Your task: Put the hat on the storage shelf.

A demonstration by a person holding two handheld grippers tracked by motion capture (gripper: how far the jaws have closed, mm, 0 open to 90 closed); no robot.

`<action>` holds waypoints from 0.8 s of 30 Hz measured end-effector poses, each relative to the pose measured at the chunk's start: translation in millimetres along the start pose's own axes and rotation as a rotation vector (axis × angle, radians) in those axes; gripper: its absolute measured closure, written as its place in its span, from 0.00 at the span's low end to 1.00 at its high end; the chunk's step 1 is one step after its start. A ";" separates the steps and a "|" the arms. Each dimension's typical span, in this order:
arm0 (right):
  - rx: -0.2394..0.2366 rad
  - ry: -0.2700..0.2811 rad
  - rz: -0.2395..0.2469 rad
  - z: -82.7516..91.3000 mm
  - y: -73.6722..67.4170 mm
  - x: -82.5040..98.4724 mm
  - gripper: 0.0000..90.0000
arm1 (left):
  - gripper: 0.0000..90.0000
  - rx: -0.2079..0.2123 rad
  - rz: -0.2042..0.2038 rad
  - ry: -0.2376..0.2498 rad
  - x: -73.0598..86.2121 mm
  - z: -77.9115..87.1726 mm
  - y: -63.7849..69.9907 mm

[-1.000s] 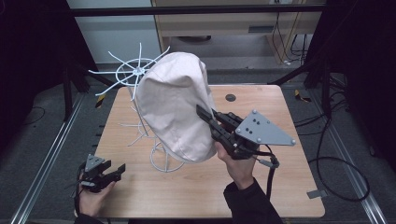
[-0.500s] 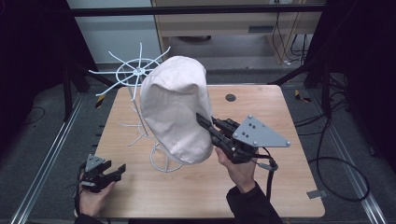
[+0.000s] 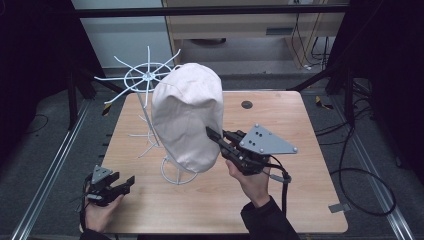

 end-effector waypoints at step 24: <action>-0.001 -0.111 -0.013 -14.9 -3.1 23.2 0.87 | 0.40 0.002 -0.001 -0.005 0.4 -0.1 0.1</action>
Point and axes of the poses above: each handheld gripper's, and its own axes: z roughly backward along the jaws, x roughly out of its underside, y roughly to its right, the point moved 8 cm from there along -z, roughly forward along the jaws, and after that the axes turned 11 degrees about x, right-handed, at the moved point
